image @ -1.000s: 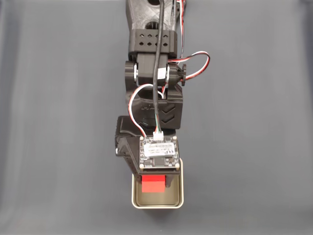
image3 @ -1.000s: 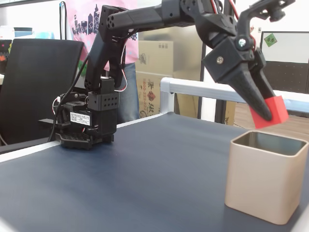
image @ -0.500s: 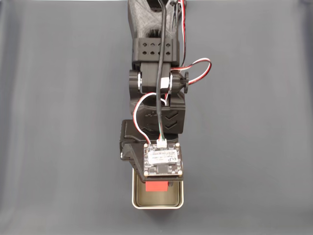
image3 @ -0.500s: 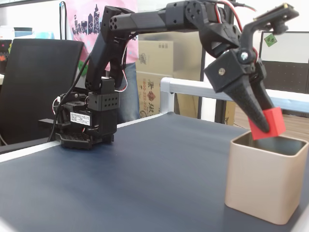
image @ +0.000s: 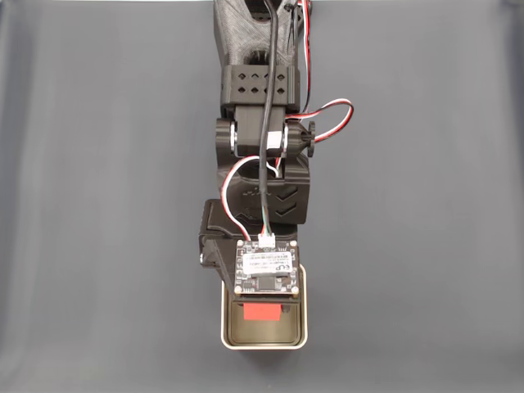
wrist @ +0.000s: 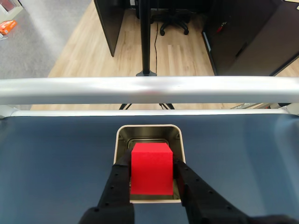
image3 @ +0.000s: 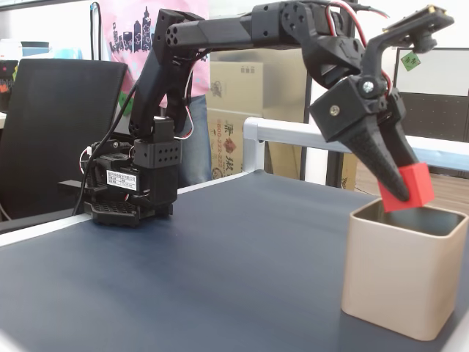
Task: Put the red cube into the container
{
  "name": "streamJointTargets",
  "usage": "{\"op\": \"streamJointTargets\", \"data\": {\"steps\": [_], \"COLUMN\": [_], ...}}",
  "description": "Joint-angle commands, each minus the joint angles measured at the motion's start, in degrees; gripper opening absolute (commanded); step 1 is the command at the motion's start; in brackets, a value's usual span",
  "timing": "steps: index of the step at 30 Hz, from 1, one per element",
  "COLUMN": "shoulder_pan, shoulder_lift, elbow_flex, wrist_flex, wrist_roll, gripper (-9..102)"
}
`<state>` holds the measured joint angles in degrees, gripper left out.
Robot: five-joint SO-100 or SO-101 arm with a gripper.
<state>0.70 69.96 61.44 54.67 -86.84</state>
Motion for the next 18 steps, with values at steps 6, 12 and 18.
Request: {"op": "streamJointTargets", "data": {"steps": [6,12,18], "shoulder_pan": [0.4,0.9,1.1], "shoulder_lift": [1.9,2.4,2.6], "elbow_flex": [-0.7,-0.7,-0.6], "wrist_flex": [-1.4,-1.2,-1.3], "wrist_roll": [1.8,1.8,0.9], "gripper": [28,38,41]}}
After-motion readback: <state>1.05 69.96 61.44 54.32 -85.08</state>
